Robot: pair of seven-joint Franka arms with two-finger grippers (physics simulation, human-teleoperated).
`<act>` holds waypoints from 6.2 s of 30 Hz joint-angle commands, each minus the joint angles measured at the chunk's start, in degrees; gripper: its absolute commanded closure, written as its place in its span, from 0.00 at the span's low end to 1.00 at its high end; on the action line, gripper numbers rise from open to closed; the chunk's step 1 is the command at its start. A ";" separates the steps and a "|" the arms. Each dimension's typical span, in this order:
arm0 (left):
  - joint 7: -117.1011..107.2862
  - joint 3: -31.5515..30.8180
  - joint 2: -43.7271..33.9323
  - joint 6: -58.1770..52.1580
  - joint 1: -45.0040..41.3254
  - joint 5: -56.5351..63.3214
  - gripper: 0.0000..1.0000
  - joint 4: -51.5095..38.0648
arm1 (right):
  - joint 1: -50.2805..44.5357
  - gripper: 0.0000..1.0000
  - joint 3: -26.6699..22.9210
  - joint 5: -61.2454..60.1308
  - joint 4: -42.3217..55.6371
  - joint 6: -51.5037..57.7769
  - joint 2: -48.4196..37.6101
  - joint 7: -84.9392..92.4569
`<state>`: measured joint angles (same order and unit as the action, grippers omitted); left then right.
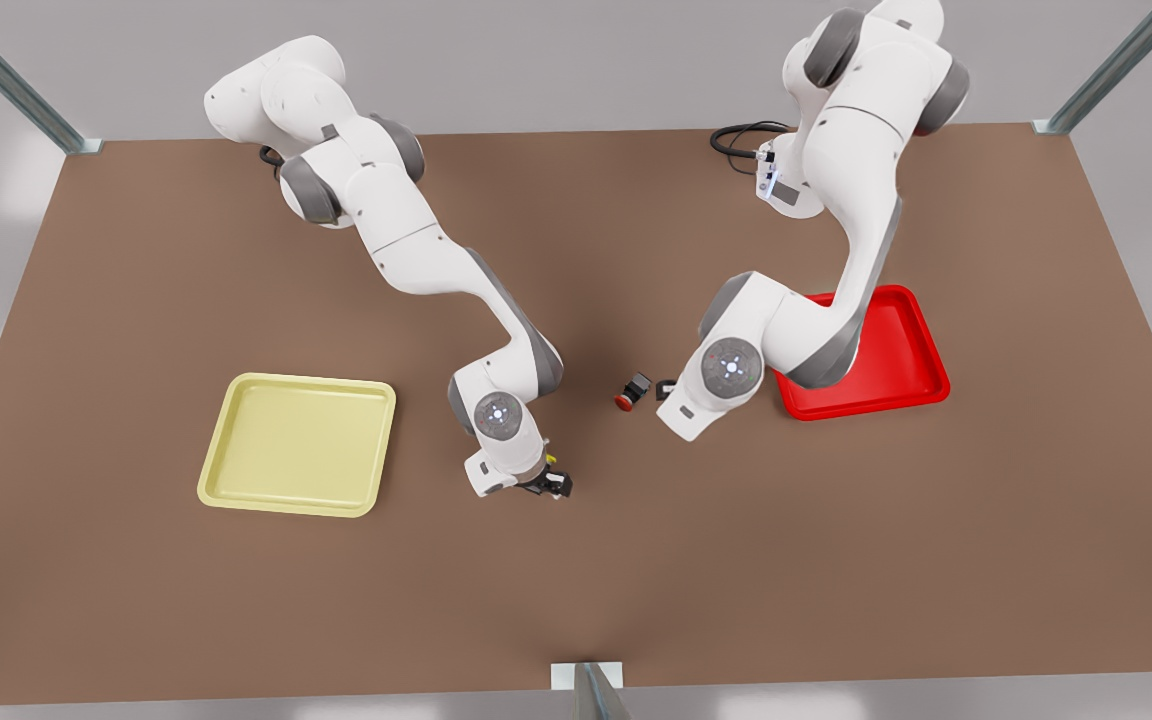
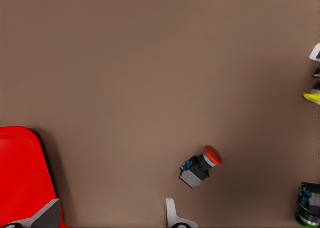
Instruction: Place the switches on the corresponding trays according to their colors
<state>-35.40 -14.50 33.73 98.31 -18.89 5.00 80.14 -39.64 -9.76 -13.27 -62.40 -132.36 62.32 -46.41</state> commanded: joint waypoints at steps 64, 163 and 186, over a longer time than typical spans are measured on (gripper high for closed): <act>43.22 8.26 0.19 38.80 -13.19 -10.10 0.00 28.14 | 19.25 0.00 -6.06 18.81 -2.64 45.96 -40.70 64.16; -45.11 30.76 7.40 38.36 -29.45 -31.37 0.04 17.86 | 18.28 0.00 -6.15 19.16 -2.99 49.92 -40.35 64.34; -39.66 35.42 9.77 38.71 -34.82 -41.56 0.04 18.74 | 18.54 0.00 -5.89 16.96 -3.34 45.53 -36.66 64.07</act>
<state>-74.86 20.92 43.51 137.02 -53.57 -36.02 98.88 -21.00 -15.64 3.69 -65.74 -86.83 25.72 17.67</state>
